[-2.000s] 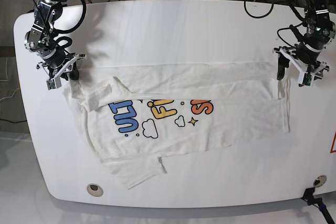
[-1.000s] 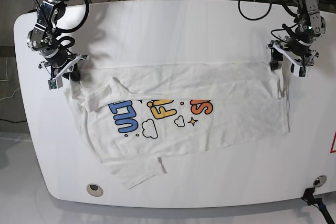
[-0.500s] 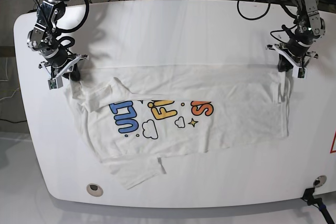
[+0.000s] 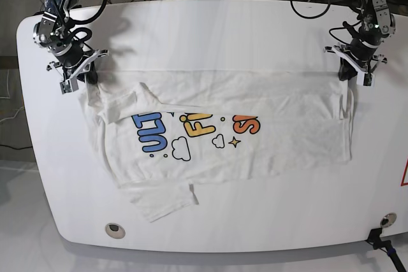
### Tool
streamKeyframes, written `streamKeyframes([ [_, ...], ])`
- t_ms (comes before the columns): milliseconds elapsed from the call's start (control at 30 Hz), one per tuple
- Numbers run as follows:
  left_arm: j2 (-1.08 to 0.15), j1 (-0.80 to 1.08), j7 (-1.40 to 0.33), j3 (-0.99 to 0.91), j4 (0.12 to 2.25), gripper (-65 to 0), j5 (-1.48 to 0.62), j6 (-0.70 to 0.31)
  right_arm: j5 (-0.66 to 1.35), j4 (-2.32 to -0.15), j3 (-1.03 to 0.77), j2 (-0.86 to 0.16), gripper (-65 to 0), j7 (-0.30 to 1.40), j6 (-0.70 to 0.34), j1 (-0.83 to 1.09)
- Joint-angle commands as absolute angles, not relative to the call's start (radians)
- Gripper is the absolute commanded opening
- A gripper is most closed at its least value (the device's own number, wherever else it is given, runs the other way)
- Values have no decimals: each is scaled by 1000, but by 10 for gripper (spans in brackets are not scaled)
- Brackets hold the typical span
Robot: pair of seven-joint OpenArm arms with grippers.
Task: Fold the T-shirt properly
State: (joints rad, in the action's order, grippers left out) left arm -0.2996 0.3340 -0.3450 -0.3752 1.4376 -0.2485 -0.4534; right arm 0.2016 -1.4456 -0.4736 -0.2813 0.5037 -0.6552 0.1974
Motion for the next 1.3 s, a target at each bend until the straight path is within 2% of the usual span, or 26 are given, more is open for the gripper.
streamKeyframes([
  [0, -311, 361, -390, -380, 1442, -650, -228, -452, 191, -1498, -479, -295, -650, 515, -659, 249],
  [367, -328, 558, -390, -381, 1531, -650, -228, -452, 191, -1649, -481, -295, -650, 515, -657, 473],
  [833, -325, 751, -390, -421, 1555, -650, -229, -452, 189, -1653, -539, -302, -650, 516, -659, 624],
  [1267, -325, 780, -390, -417, 1555, -650, -229, -452, 188, -1649, -535, -302, -650, 516, -659, 651],
])
